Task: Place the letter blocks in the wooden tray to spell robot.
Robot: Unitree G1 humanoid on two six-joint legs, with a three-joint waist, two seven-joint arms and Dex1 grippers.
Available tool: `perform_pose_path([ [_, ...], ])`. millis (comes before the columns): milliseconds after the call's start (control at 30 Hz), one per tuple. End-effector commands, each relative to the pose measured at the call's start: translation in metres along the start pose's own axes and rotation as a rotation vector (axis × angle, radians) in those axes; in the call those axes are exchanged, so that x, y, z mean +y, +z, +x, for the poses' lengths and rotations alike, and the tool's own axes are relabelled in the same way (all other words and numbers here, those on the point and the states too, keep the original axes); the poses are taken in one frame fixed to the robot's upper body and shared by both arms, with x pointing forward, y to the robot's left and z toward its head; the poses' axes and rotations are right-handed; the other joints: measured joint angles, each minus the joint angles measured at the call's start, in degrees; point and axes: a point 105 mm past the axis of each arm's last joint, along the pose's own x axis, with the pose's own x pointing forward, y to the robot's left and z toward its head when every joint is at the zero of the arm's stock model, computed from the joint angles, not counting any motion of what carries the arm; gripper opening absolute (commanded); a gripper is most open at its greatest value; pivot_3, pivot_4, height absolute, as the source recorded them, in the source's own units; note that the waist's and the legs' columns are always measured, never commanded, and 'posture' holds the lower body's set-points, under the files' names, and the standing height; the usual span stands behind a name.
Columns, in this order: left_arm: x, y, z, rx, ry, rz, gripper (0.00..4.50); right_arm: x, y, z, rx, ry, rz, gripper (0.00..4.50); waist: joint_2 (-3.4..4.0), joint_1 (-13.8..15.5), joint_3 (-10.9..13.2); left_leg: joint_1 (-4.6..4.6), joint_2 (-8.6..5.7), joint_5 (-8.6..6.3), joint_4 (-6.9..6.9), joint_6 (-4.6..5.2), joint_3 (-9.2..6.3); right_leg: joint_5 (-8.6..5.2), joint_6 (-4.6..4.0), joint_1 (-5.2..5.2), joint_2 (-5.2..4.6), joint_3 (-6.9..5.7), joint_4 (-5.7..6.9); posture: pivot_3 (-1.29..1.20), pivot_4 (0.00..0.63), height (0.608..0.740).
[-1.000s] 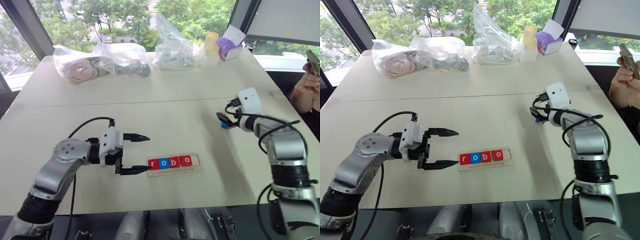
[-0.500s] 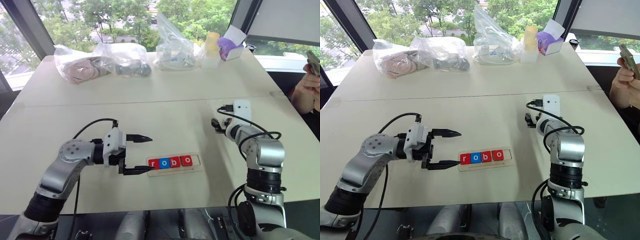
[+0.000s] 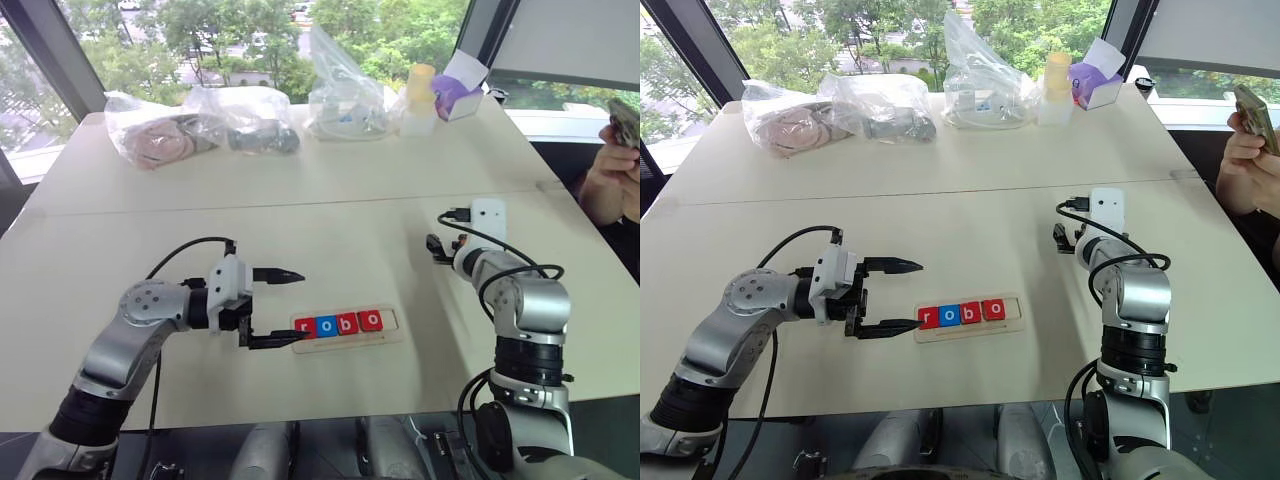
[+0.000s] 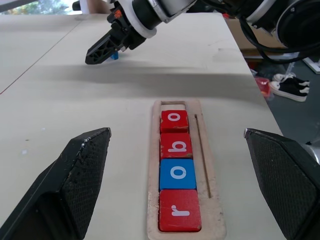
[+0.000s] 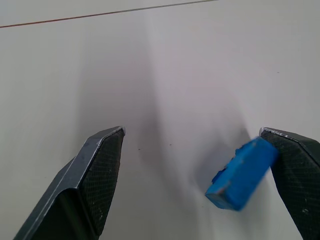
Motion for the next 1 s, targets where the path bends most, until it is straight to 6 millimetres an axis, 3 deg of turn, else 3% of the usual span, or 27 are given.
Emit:
perform_pose_path([
  [33, -0.002, 0.008, 0.001, -0.016, -0.01, 0.04, 4.5, 0.016, 0.025, -0.012, -0.079, 0.058, -0.015, 4.39, 0.0, 0.01, 0.0, 0.0, 0.0, 0.0, 0.0, 0.0, 0.0, 0.0, 0.0, 0.0, 0.0, 0.0, 0.0, 0.0, 0.15, 0.74],
  [400, -0.002, 0.008, 0.002, -0.019, -0.012, 0.039, 4.5, 0.042, 0.034, -0.023, -0.087, 0.125, -0.003, 4.39, 0.0, 0.11, 0.0, 0.0, 0.0, 0.0, 0.0, 0.0, -0.01, 0.0, 0.0, -0.01, 0.0, 0.0, 0.0, 0.0, 0.15, 0.74],
  [633, -0.002, 0.008, 0.003, -0.02, -0.013, 0.037, 4.5, 0.019, 0.035, -0.021, -0.107, 0.091, -0.104, 4.39, 0.0, 0.18, 0.0, 0.0, 0.0, 0.0, 0.0, 0.0, -0.01, 0.0, 0.0, 0.0, -0.01, 0.0, -0.01, 0.0, 0.15, 0.74],
  [833, -0.002, 0.008, 0.003, -0.018, -0.018, 0.039, 4.5, 0.015, 0.019, -0.028, -0.071, 0.338, -0.229, 4.39, 0.0, 0.17, 0.0, 0.0, 0.0, 0.0, -0.01, 0.01, 0.01, -0.01, 0.01, 0.03, 0.0, -0.01, -0.03, 0.0, 0.15, 0.74],
  [1000, -0.002, 0.008, 0.003, -0.016, -0.02, 0.039, 4.5, -0.005, 0.017, -0.032, -0.048, 0.437, -0.254, 4.39, 0.0, 0.07, 0.0, 0.01, 0.02, 0.0, 0.02, 0.01, 0.03, -0.01, 0.01, 0.05, 0.0, -0.01, -0.03, 0.0, 0.15, 0.74],
])
